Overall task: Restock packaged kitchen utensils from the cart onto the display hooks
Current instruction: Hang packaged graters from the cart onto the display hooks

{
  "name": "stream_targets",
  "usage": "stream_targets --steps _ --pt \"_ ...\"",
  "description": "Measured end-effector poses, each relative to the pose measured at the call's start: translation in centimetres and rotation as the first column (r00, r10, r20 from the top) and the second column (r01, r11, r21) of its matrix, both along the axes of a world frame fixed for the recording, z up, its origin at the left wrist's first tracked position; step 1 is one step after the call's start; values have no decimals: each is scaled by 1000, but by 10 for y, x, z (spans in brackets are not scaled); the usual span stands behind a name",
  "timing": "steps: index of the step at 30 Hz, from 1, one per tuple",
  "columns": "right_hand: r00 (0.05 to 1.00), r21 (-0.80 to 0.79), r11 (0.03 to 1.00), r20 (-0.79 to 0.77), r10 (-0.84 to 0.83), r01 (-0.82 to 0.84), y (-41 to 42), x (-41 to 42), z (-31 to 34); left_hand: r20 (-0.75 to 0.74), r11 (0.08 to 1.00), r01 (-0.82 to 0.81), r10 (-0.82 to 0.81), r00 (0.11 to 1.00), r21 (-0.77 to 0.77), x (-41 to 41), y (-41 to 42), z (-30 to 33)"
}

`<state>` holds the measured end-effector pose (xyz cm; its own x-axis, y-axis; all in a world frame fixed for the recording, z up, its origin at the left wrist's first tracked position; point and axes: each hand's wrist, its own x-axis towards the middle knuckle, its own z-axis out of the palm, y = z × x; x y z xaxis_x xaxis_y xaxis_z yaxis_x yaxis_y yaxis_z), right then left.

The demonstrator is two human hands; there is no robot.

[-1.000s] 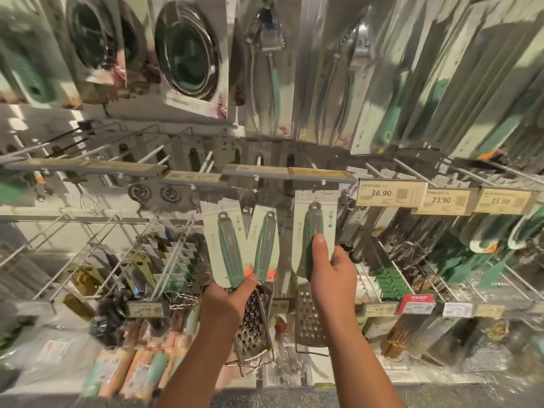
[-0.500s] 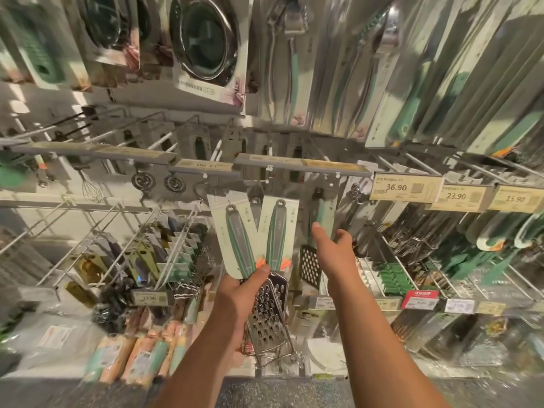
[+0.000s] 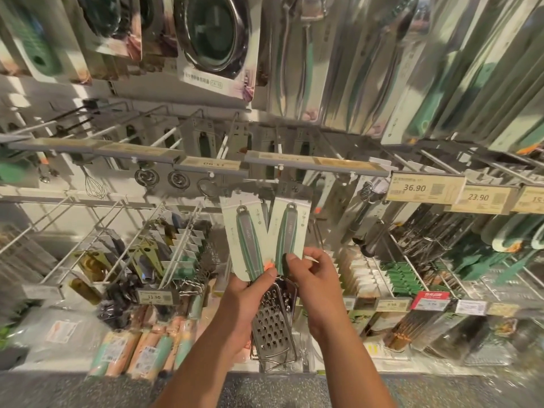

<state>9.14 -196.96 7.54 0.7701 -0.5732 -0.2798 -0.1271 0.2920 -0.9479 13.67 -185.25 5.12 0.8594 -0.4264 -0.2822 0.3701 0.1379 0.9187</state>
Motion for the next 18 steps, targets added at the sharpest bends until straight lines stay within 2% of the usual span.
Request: stream_targets --steps 9,14,18 --pt "996 -49 995 -4 85 -85 2 3 -6 69 992 103 -108 992 75 5 9 4" --pt "1000 -27 1000 27 17 -16 -3 -1 -3 36 992 61 -66 997 114 8 10 7" --pt "1000 -168 986 24 14 -10 -7 -9 -2 41 981 1 -9 999 193 10 14 13"
